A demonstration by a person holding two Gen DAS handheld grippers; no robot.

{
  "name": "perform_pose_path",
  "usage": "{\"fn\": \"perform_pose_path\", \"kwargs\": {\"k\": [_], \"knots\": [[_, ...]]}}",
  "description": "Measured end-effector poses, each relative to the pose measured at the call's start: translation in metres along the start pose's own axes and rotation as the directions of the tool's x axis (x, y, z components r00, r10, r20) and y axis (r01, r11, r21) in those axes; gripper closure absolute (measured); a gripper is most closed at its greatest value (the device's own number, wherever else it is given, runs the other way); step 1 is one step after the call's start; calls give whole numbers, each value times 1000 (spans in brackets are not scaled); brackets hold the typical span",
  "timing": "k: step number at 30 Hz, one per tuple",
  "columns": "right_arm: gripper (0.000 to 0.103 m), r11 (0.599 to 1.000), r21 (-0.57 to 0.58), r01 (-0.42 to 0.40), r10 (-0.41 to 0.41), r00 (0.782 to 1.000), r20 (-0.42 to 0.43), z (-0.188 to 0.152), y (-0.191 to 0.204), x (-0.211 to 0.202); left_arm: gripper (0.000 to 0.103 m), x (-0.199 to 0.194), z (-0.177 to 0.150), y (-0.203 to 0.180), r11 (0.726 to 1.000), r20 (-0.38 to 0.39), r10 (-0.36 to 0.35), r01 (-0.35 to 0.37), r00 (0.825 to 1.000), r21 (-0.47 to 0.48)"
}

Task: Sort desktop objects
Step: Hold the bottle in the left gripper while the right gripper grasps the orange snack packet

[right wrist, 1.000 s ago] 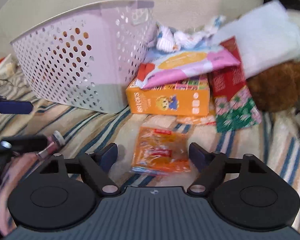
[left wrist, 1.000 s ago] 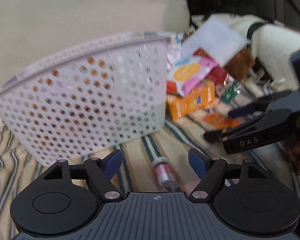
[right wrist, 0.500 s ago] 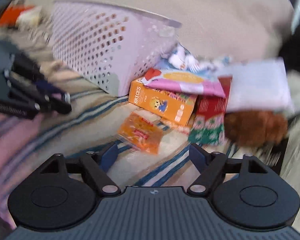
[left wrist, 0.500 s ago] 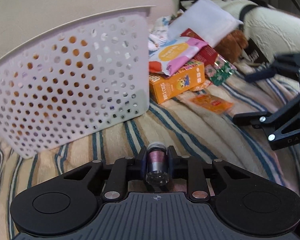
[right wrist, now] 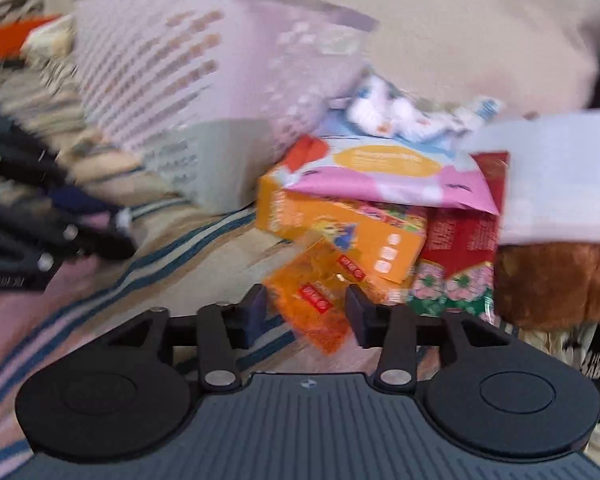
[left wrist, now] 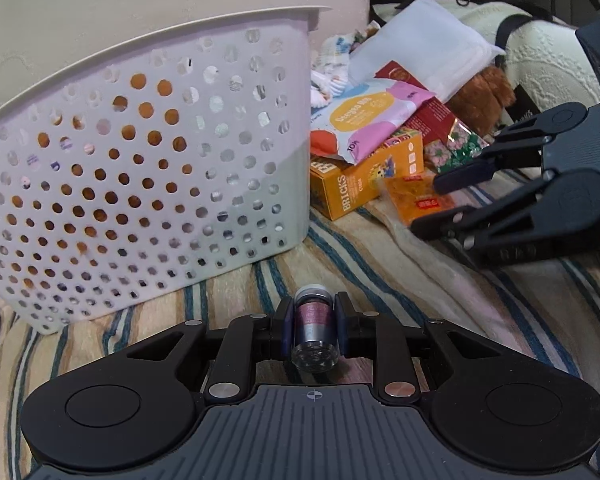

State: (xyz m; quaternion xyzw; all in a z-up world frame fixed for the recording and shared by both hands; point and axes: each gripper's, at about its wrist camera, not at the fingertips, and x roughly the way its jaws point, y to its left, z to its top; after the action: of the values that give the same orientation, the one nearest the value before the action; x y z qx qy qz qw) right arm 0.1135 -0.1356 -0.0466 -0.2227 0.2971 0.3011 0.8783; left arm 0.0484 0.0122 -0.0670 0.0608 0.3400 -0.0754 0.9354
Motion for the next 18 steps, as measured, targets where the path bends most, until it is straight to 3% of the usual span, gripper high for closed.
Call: {"fn": "perform_pose_path", "kwargs": {"k": [3,4,11,15,18], "knots": [[21,992,122,17,-15,1000,-15,-3,-16,-1,86,-1,-3,2,1000,15,7,-7,1000,-8],[20,987,155,28,-26,1000,-14,-5,-20,-1,86,1,-3,2,1000,20,10,-10,1000,-13],[21,991,137,6,0,999,-42,2,-17,12,86,10,4,2,999,31,13,-11,999,-34],[43,988,154,-11,17,999,-40,9,-18,20,86,8,3,4,999,34,4,-3,999,-45],[44,985,175,-17,20,1000,-18,10,-18,15,86,4,2,4,999,37,2,-1,999,-47]]}}
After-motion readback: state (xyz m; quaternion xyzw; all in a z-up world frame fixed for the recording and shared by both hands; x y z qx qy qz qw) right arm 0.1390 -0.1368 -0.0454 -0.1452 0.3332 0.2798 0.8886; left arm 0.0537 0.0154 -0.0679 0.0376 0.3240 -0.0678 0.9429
